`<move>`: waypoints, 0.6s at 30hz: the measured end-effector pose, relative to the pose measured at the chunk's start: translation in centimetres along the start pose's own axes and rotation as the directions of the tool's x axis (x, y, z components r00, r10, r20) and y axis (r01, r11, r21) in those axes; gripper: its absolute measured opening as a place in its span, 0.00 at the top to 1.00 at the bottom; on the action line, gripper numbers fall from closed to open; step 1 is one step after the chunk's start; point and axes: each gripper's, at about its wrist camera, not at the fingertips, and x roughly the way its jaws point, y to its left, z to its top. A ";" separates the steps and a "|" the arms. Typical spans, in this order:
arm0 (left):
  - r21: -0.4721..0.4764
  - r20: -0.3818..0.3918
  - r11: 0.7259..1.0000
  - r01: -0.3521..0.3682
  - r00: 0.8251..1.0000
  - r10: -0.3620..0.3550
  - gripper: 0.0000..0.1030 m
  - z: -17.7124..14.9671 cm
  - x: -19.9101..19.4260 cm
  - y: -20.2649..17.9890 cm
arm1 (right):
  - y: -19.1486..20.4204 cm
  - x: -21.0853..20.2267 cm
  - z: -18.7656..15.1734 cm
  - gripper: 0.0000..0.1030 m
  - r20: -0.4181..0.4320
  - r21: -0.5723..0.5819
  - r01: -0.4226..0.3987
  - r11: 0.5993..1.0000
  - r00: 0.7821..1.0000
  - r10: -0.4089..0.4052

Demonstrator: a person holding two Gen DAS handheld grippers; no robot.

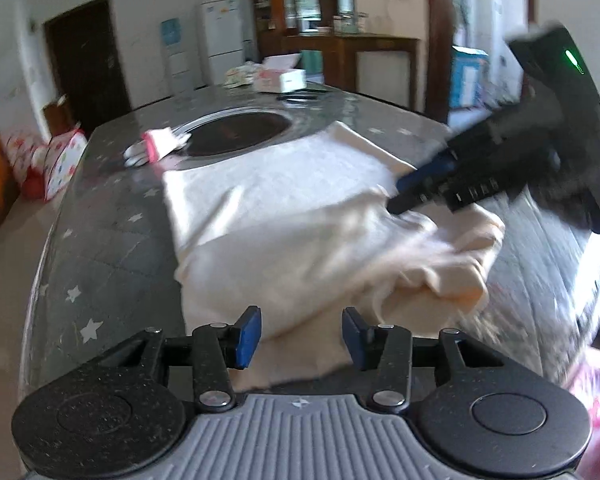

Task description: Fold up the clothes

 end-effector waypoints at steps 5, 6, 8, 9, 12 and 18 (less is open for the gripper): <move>0.142 0.004 0.989 -0.045 0.999 0.045 0.50 -1.2 -0.3 -2.3 | -0.1 -1.5 -0.6 0.67 -0.011 -0.039 0.008 0.999 1.000 -0.009; 0.155 0.009 0.987 -0.048 0.999 0.047 0.50 -1.3 -0.5 -2.4 | -0.2 -1.7 -0.6 0.66 -0.011 -0.041 0.009 0.999 1.000 -0.010; 0.164 0.026 0.985 -0.051 0.999 0.047 0.50 -1.5 -1.2 -2.3 | -0.4 -2.2 -0.8 0.65 -0.006 -0.037 0.016 0.999 1.000 -0.017; 0.163 0.035 0.985 -0.052 0.998 0.046 0.49 -1.6 -1.6 -2.1 | -0.5 -2.5 -0.9 0.65 -0.004 -0.035 0.020 0.999 1.000 -0.020; 0.178 0.037 0.983 -0.052 0.998 0.046 0.49 -2.0 -2.1 -2.2 | -0.6 -2.8 -1.2 0.65 -0.006 -0.039 0.020 0.999 1.000 -0.020; 0.244 0.051 0.968 -0.059 0.998 0.048 0.49 -2.1 -0.7 -4.0 | -0.1 -3.1 -1.4 0.61 -0.007 -0.052 0.012 0.999 1.000 -0.013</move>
